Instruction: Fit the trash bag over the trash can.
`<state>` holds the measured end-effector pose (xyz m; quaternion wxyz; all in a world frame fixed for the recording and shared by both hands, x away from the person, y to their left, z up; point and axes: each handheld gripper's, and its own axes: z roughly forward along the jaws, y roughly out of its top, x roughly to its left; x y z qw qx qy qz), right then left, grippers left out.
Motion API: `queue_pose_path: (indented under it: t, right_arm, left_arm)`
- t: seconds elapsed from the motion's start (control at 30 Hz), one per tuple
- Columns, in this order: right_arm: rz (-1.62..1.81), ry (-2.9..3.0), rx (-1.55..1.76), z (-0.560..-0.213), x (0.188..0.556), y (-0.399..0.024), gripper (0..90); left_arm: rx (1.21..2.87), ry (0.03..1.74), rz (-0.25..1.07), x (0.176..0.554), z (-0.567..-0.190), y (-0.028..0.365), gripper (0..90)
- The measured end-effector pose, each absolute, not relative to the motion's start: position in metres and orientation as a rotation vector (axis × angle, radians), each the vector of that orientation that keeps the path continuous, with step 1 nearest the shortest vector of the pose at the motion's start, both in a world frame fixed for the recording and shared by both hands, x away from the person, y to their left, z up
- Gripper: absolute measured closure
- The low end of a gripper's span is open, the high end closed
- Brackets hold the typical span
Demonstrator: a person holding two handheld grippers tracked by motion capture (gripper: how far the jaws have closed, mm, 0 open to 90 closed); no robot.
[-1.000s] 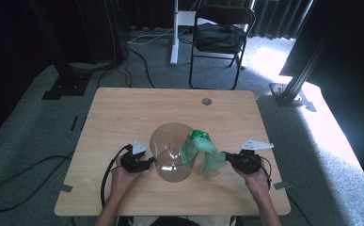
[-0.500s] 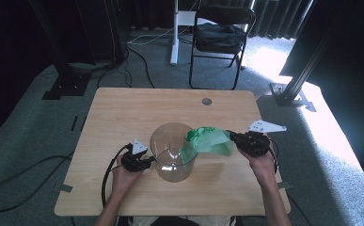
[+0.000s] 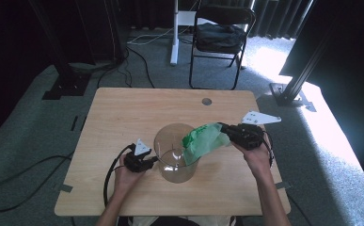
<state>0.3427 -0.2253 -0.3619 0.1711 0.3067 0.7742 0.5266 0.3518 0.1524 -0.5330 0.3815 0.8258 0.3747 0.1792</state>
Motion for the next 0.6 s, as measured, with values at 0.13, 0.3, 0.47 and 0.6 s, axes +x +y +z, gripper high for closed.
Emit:
queue_pose_path:
  t: [0.13, 0.3, 0.47, 0.6]
  right_arm:
    - [1.507, 2.198, 0.845, -0.355, 0.344, -0.219, 90.0]
    - [1.507, 2.202, 0.819, -0.345, 0.347, -0.21, 90.0]
    - [1.518, 2.198, 0.828, -0.335, 0.354, -0.207, 90.0]
    - [1.498, 2.219, 0.844, -0.333, 0.358, -0.203, 90.0]
  left_arm:
    - [2.085, 0.973, 0.462, 0.351, -0.529, 0.159, 54.1]
    - [2.042, 0.993, 0.457, 0.348, -0.522, 0.168, 53.2]
    - [2.009, 1.0, 0.461, 0.345, -0.512, 0.175, 52.3]
    - [1.98, 1.006, 0.459, 0.343, -0.503, 0.181, 52.1]
